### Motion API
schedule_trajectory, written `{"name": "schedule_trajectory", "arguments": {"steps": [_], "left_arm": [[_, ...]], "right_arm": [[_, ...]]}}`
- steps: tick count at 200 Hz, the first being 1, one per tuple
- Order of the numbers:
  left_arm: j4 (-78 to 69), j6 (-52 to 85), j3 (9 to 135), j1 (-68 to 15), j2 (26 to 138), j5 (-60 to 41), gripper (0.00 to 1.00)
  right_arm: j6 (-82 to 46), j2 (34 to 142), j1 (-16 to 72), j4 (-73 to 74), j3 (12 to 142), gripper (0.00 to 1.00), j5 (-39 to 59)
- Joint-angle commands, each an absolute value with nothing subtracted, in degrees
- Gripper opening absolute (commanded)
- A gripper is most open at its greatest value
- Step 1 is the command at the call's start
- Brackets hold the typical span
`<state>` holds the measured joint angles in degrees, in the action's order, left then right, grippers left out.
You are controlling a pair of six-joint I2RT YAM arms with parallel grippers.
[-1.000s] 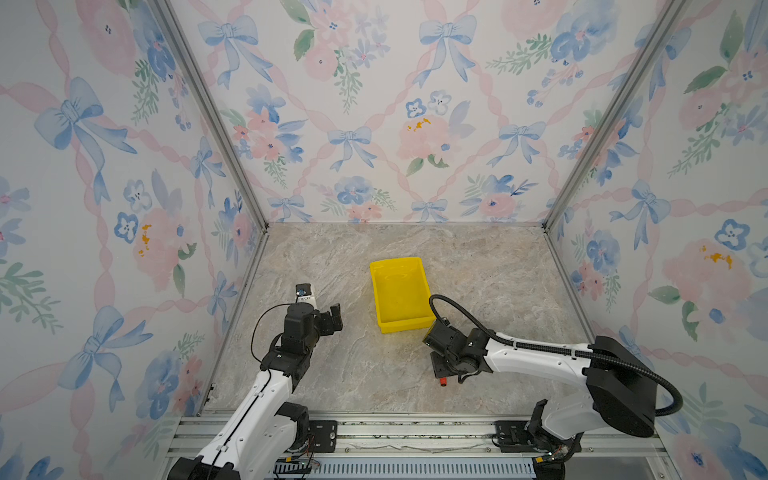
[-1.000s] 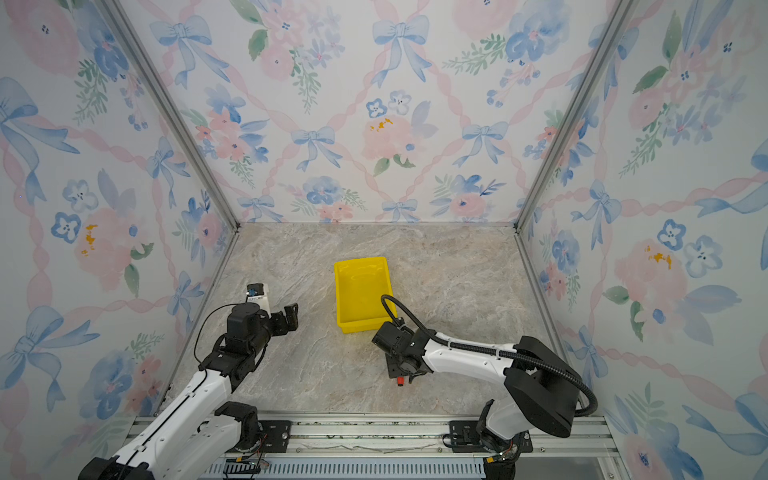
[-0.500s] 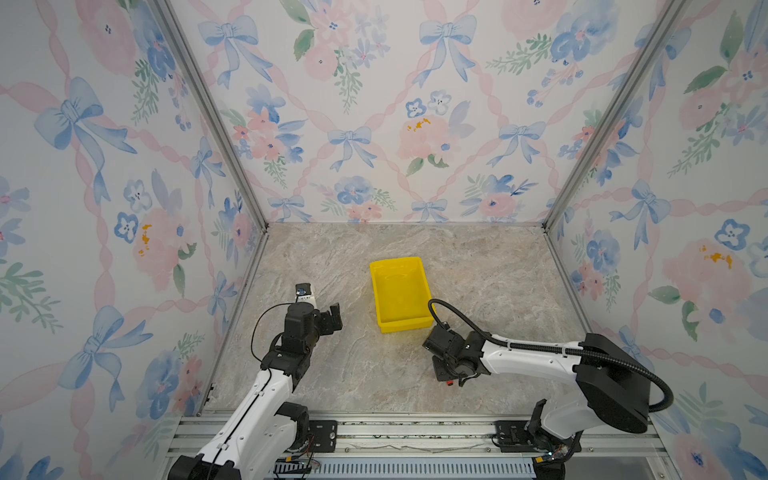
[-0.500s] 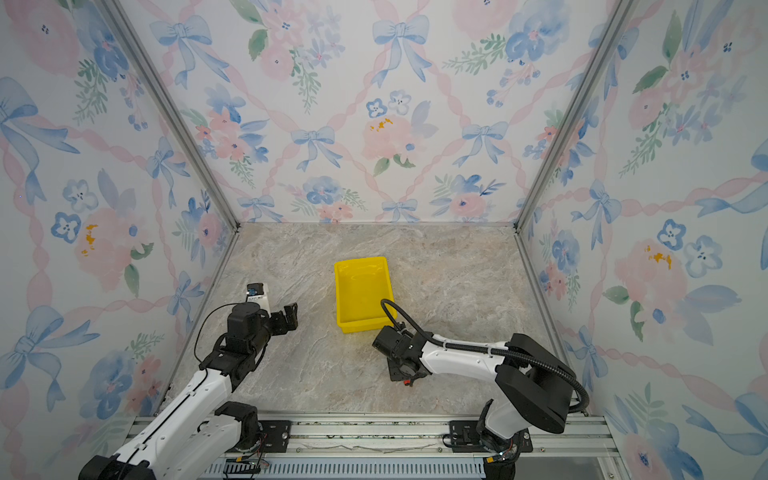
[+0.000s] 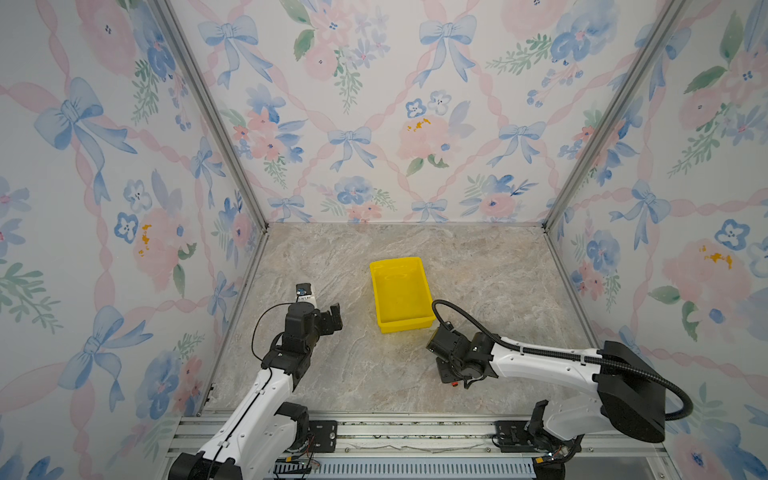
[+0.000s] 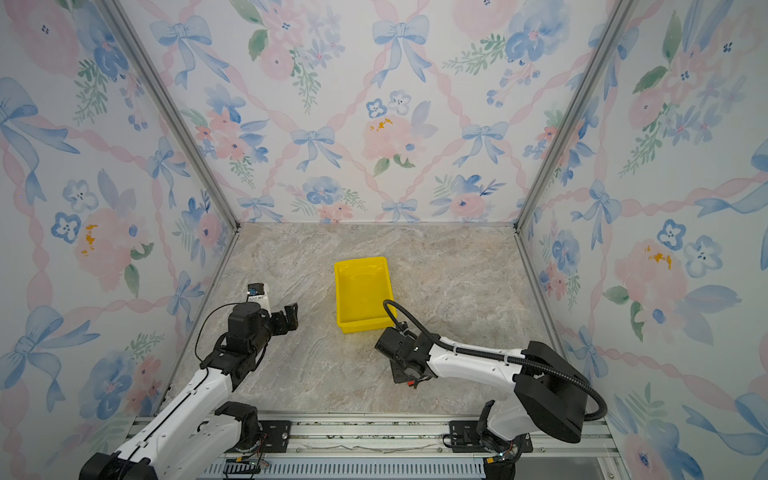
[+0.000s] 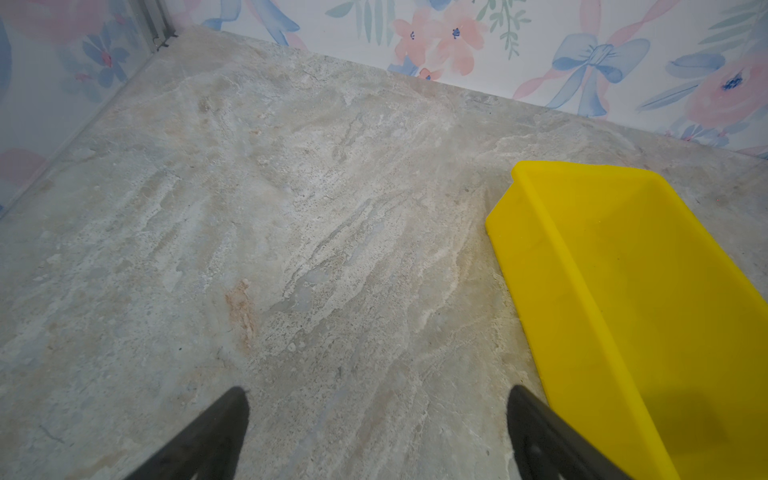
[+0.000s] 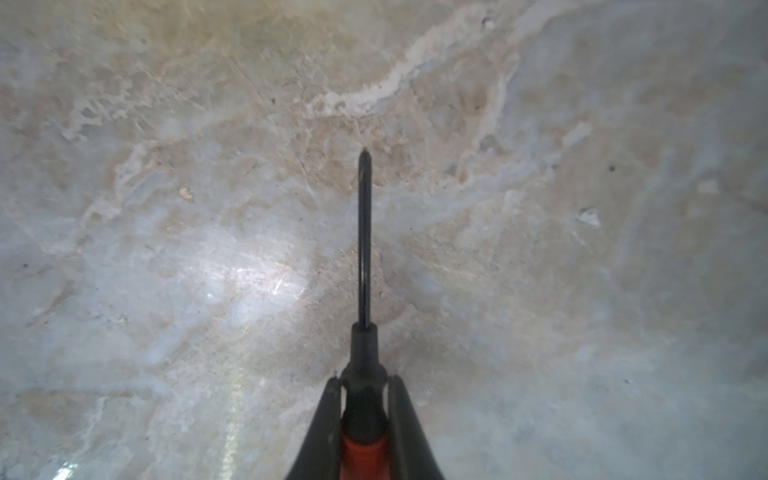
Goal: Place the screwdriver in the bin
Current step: 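Lift the screwdriver with the right gripper and carry it over the yellow bin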
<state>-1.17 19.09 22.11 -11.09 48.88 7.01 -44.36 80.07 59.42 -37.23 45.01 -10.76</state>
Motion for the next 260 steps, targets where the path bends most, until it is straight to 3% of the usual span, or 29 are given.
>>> {"name": "schedule_trajectory", "arguments": {"steps": [1, 33, 64, 99, 155, 220, 260], "left_arm": [[-2.5, 17.8, 22.8, -10.7, 49.1, 6.7, 0.97], [-2.7, 17.8, 22.8, -10.4, 49.4, 6.4, 0.98], [-2.8, 17.8, 22.7, -10.1, 49.4, 6.2, 0.98], [-2.9, 17.9, 22.6, -10.0, 49.1, 6.0, 0.98], [-2.9, 17.7, 22.3, -10.1, 47.0, 5.7, 0.97], [-12.0, 18.7, 20.7, -11.1, 46.3, -13.6, 0.98], [-12.4, 18.5, 21.1, -12.7, 47.0, -19.2, 0.98]], "right_arm": [[-43.7, 75.5, 60.0, -43.4, 48.0, 0.08, -14.7], [-41.6, 71.3, 59.6, -47.1, 52.2, 0.09, -17.6], [-36.4, 71.5, 54.0, -48.9, 59.0, 0.08, -16.3], [-29.8, 79.0, 46.4, -48.3, 71.4, 0.08, -12.7], [-28.1, 91.7, 43.8, -45.2, 85.7, 0.08, -9.9], [-28.6, 104.9, 43.6, -41.1, 93.2, 0.07, -8.0], [-28.9, 110.1, 43.0, -39.7, 95.0, 0.07, -7.6]]}}
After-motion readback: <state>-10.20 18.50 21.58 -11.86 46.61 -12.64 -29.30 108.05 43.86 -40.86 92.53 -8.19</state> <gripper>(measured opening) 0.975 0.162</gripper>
